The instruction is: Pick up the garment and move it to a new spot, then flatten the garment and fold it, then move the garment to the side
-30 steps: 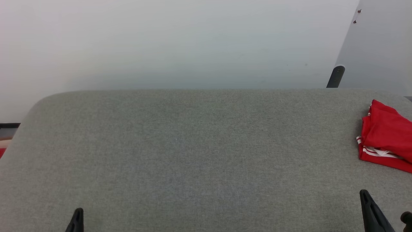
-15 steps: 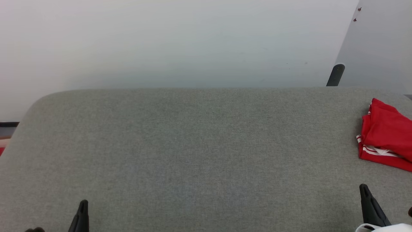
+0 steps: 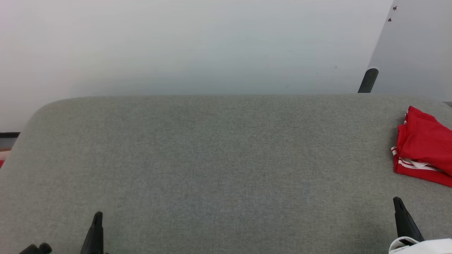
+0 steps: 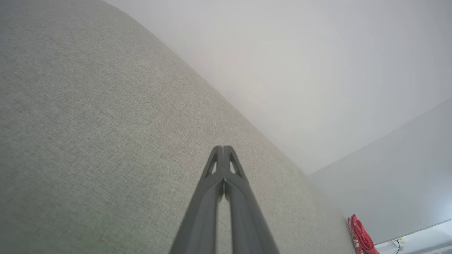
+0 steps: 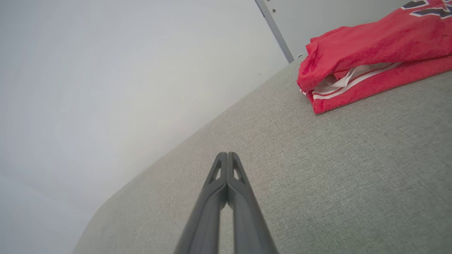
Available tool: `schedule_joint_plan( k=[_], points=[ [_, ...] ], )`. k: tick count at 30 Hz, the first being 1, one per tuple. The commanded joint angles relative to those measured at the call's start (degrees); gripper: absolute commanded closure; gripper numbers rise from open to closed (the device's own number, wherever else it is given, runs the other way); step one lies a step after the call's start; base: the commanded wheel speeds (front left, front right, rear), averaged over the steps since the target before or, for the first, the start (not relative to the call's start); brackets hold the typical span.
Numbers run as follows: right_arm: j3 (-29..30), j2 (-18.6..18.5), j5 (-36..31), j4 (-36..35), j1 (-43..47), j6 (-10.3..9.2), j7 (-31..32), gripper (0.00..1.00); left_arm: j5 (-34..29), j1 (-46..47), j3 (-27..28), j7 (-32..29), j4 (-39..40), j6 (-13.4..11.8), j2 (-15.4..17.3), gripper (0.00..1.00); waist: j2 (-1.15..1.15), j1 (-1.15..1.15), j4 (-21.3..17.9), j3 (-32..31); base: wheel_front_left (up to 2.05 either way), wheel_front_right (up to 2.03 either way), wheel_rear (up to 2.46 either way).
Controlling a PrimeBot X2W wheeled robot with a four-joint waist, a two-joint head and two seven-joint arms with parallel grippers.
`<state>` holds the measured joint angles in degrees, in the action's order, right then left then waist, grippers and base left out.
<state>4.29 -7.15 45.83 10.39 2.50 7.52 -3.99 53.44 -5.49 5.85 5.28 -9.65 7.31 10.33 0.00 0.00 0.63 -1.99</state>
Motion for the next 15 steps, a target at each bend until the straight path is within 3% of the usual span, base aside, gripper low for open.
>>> schedule_joint_plan(
  k=[1,15],
  points=[
    [0.4,0.0,2.5,-0.4,-1.9,-0.02,0.4,1.0,2.1,1.6,0.4,-0.5,0.4,0.1,0.1,1.0,0.0,0.0,0.0,0.1,0.0,0.0,0.0],
    [0.8,0.9,11.6,0.4,-3.5,-0.02,2.5,1.0,9.8,3.8,0.5,-2.9,-0.6,0.1,-1.5,1.0,0.0,0.0,-0.1,0.4,0.0,0.0,0.0]
  ],
)
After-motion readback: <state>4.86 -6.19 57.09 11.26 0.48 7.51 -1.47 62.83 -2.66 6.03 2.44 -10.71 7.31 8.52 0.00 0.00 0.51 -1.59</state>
